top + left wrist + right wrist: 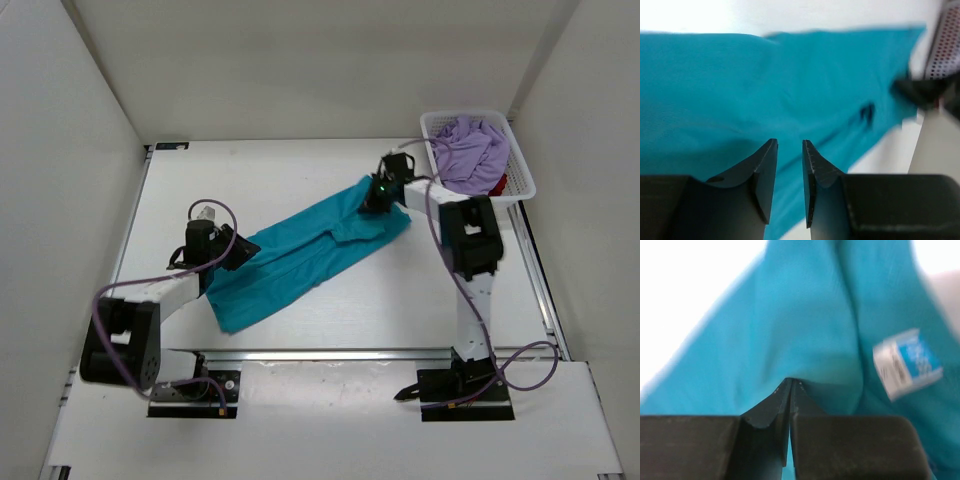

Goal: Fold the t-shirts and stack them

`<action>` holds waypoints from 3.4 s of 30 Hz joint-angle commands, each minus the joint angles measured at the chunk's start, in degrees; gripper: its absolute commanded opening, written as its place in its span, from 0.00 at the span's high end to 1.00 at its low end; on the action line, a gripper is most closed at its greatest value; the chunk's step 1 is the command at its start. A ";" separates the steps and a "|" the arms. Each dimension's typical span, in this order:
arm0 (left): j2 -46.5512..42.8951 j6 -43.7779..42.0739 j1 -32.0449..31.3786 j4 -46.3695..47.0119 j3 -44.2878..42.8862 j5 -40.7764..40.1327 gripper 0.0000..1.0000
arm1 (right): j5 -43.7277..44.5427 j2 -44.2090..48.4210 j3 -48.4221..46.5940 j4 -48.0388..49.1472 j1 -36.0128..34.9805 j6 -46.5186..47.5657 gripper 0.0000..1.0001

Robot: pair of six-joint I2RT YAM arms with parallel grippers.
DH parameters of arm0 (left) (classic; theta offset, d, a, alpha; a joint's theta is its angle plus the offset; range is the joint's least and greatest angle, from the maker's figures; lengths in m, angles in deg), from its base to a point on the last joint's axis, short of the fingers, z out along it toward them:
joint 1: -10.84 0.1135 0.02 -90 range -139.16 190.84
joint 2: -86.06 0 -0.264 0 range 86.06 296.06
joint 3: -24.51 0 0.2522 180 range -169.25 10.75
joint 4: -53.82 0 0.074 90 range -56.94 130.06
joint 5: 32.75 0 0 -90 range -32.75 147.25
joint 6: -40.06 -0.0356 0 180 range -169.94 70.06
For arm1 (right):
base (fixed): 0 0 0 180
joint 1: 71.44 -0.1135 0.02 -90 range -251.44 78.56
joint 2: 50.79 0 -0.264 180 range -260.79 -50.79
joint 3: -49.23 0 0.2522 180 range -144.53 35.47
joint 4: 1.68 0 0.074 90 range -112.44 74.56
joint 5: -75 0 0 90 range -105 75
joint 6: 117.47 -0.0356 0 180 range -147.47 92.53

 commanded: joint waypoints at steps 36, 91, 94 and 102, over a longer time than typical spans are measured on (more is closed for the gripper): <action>-9.66 -14.62 -19.88 -16.17 -4.56 -9.74 0.63 | -9.26 10.48 22.33 24.44 -16.68 -7.90 0.61; -4.55 -16.56 -30.60 -24.07 -0.35 -10.88 0.86 | -9.70 46.40 55.10 12.14 -17.65 -8.25 0.98; -9.29 -13.31 -31.14 -26.19 3.34 -10.37 0.94 | -8.65 49.04 56.51 8.55 -19.93 -9.56 1.00; -24.49 -7.85 -34.22 -36.63 4.34 -8.60 1.00 | -4.51 63.80 56.70 -3.95 -23.38 -12.91 1.00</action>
